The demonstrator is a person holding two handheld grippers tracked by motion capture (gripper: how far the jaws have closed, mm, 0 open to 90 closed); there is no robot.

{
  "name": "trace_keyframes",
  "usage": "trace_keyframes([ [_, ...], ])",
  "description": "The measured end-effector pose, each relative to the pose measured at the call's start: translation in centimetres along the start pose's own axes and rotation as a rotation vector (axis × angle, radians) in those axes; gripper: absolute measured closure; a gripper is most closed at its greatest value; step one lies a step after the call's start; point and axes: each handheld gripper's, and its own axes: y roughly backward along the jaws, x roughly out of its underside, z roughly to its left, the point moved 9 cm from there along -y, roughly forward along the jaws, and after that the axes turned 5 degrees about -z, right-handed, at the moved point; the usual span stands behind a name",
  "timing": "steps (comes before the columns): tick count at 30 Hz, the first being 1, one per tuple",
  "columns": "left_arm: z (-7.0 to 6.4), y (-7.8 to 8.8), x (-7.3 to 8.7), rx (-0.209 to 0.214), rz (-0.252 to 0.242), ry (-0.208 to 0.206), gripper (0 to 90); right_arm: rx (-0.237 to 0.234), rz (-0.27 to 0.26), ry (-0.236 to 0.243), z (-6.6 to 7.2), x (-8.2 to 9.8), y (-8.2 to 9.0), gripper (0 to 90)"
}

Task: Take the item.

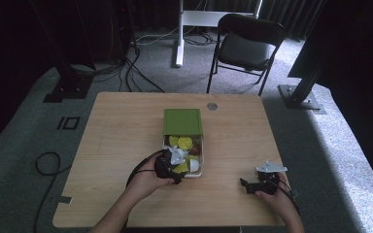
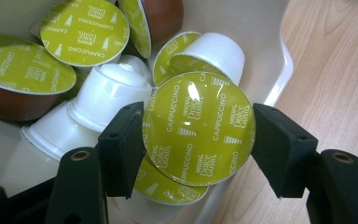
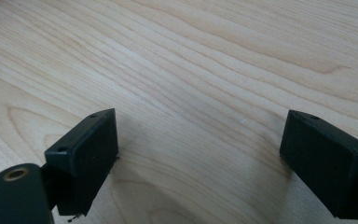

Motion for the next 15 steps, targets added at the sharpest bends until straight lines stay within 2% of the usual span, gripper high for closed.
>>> trace_keyframes([
  [4, 0.0, 0.2, -0.5, 0.015, -0.045, 0.034, 39.0, 0.000, 0.000, 0.000, 0.0, 0.0, 0.0, 11.1],
  [7, 0.2, 0.7, -1.4, 0.022, -0.116, 0.070, 39.0, 0.000, 0.000, 0.000, 0.0, 0.0, 0.0, 11.1],
  [9, 0.4, 1.2, -2.0, 0.024, -0.159, 0.071, 39.0, 0.000, 0.000, 0.000, 0.0, 0.0, 0.0, 11.1],
  [10, 0.5, 1.4, -2.2, 0.027, -0.179, 0.084, 39.1, 0.000, -0.001, 0.000, 0.0, 0.0, 0.0, 11.1],
  [13, 1.0, 2.2, -2.6, 0.008, -0.210, 0.089, 39.1, 0.000, 0.000, -0.001, 0.0, 0.0, 0.0, 11.1],
  [15, 1.3, 2.8, -2.8, 0.010, -0.229, 0.106, 39.1, 0.000, 0.000, 0.000, 0.0, 0.0, 0.0, 11.1],
])
